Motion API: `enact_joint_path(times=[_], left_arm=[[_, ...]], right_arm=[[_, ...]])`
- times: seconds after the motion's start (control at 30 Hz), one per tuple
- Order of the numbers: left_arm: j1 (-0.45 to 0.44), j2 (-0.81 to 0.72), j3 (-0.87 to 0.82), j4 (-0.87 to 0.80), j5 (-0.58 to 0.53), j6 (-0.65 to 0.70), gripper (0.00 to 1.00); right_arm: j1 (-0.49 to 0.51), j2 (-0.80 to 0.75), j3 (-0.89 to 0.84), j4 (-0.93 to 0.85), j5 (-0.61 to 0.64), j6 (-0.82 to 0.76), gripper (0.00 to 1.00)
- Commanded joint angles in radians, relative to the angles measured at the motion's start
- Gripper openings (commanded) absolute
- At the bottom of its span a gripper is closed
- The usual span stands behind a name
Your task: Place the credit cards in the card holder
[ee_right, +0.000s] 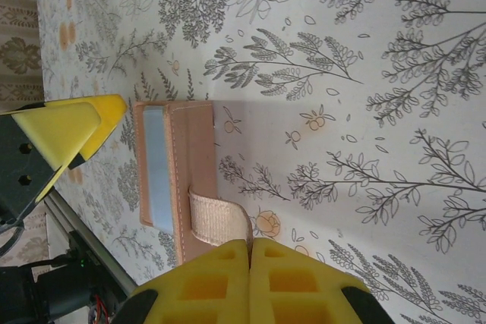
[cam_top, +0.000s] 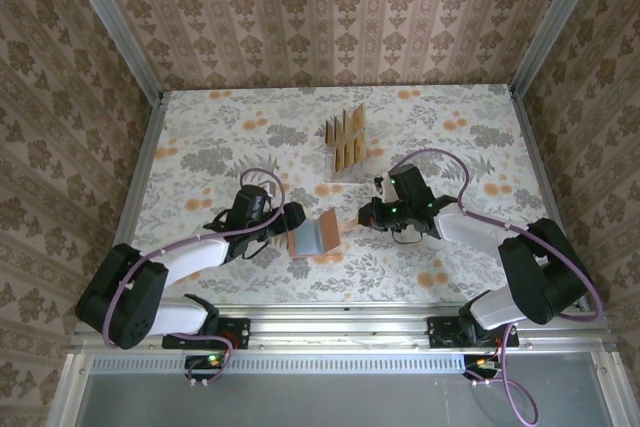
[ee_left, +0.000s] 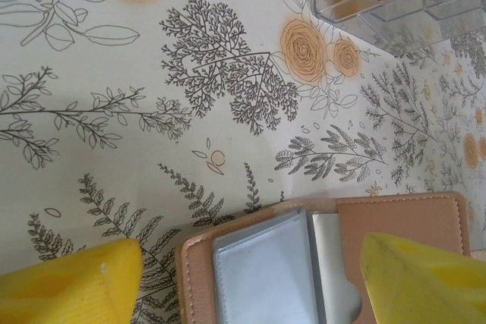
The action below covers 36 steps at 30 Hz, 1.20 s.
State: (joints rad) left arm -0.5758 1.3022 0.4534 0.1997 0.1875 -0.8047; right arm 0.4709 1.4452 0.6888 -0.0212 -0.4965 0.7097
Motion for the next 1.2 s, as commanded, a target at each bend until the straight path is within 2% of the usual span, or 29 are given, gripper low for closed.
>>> enact_joint_path(times=[0.0,0.37,0.47,0.63,0.83,1.07,1.1,1.17], left_arm=[[-0.005,-0.011,-0.015,-0.038,-0.011,0.028,0.77],[-0.019,0.068,-0.007,0.013,0.021,0.018,0.77],[-0.025,0.099,-0.003,0.045,0.037,0.011,0.72],[-0.027,0.135,0.002,0.104,0.053,-0.009,0.59],[-0.027,0.187,0.057,0.133,0.064,-0.014,0.36],[-0.006,0.213,0.167,0.066,0.062,0.039,0.02],[-0.003,0.213,0.188,0.048,0.063,0.051,0.0],[-0.002,0.214,0.225,0.005,0.06,0.078,0.0]], right_arm=[[-0.006,-0.019,-0.014,0.03,0.019,0.008,0.0],[-0.01,-0.005,-0.026,0.048,0.022,0.013,0.0],[-0.01,-0.002,-0.035,0.059,0.021,0.018,0.0],[-0.016,0.009,-0.047,0.076,0.027,0.021,0.0],[-0.03,0.056,-0.035,0.105,0.033,0.031,0.0],[-0.058,0.131,0.008,0.111,0.047,0.037,0.0],[-0.062,0.14,0.016,0.105,0.047,0.036,0.01],[-0.067,0.144,0.026,0.093,0.049,0.036,0.12]])
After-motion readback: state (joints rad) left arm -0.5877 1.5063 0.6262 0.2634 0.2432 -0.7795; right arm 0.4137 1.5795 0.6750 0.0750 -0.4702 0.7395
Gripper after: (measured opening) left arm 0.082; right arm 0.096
